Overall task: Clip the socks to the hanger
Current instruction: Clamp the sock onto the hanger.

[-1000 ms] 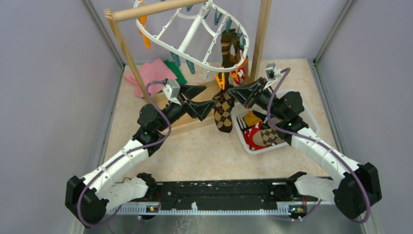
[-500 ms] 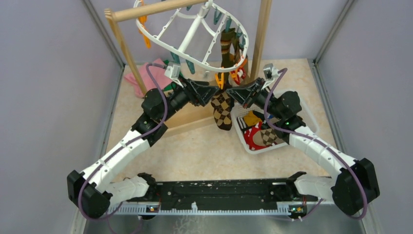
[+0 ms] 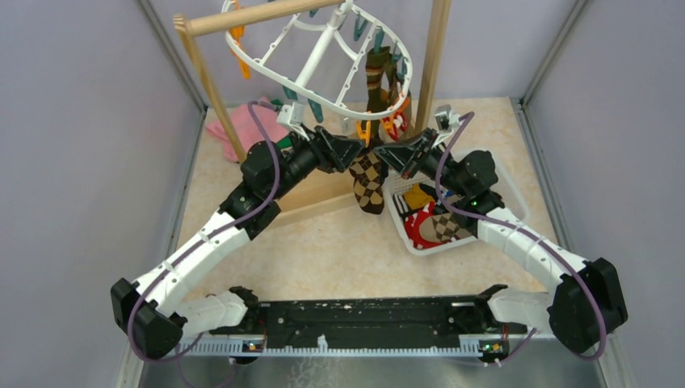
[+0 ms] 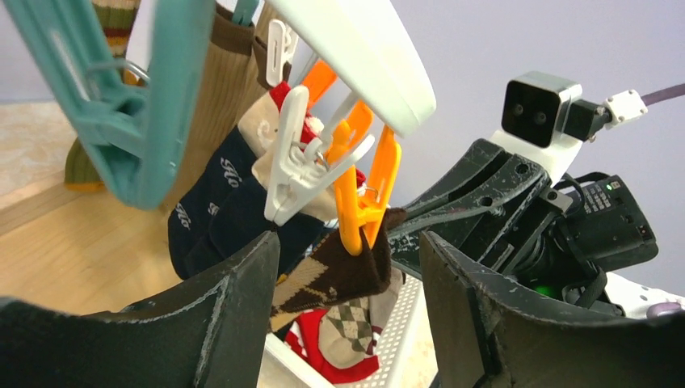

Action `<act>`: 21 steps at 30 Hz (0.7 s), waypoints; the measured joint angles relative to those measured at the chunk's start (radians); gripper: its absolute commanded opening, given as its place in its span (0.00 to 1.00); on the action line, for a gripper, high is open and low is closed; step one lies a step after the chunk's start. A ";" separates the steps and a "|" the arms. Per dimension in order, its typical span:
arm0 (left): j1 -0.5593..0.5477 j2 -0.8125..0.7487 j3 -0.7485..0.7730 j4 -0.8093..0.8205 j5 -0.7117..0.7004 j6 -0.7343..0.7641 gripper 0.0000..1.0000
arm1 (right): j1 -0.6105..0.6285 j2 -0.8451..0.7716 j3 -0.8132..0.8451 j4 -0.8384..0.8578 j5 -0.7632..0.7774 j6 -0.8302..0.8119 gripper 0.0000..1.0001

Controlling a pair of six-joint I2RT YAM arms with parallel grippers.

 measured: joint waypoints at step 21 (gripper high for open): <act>-0.083 0.076 0.136 -0.114 -0.131 0.084 0.72 | 0.000 0.018 0.000 0.022 -0.019 0.016 0.00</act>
